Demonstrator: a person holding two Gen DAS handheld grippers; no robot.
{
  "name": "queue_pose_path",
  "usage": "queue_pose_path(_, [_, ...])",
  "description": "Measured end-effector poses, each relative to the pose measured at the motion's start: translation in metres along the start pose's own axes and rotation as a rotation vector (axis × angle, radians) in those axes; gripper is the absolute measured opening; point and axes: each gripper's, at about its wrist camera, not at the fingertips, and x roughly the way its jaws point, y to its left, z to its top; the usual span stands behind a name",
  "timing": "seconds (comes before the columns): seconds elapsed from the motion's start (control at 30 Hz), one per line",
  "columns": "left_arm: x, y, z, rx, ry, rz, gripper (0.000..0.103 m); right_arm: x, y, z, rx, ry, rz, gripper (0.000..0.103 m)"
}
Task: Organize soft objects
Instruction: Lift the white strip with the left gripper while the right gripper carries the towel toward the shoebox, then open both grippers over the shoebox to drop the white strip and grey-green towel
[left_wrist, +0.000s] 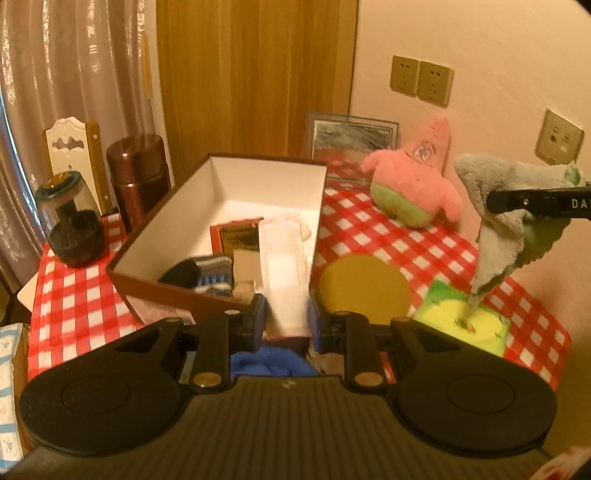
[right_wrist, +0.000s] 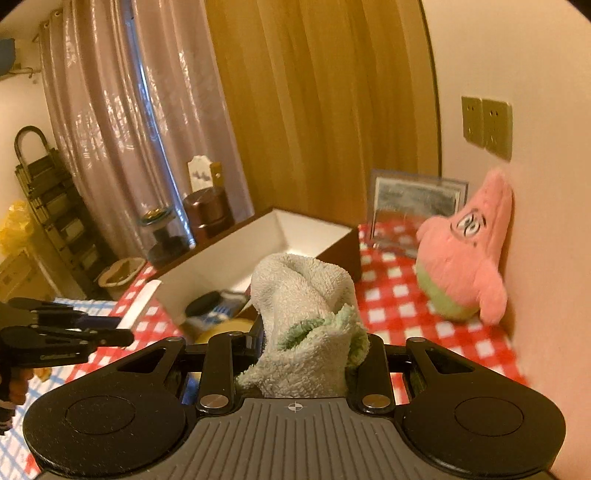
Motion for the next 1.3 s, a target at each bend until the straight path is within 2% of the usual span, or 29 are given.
queue_pose_path(0.2, [0.025,0.004,0.025,-0.001,-0.012,0.027,0.022,0.035,-0.015,0.03,-0.032,-0.01,0.025,0.031])
queue_pose_path(0.63, [0.101,0.026,0.081,-0.027,-0.004,0.103,0.022,0.146,-0.018,0.101,-0.107,-0.019,0.179,0.031])
queue_pose_path(1.0, [0.156,0.042,0.102,-0.048,0.037,0.13,0.022,0.242,-0.019,0.12,-0.198,0.015,0.216,0.032])
queue_pose_path(1.03, [0.159,0.042,0.103,-0.047,0.041,0.132,0.022,0.251,-0.018,0.12,-0.2,0.02,0.215,0.034])
queue_pose_path(1.1, [0.166,0.043,0.104,-0.043,0.048,0.132,0.022,0.264,-0.02,0.119,-0.191,0.024,0.202,0.052])
queue_pose_path(1.17, [0.171,0.045,0.105,-0.041,0.054,0.13,0.022,0.271,-0.022,0.119,-0.172,0.004,0.201,0.06])
queue_pose_path(1.3, [0.181,0.047,0.106,-0.043,0.066,0.124,0.022,0.28,-0.028,0.121,-0.138,0.014,0.182,0.06])
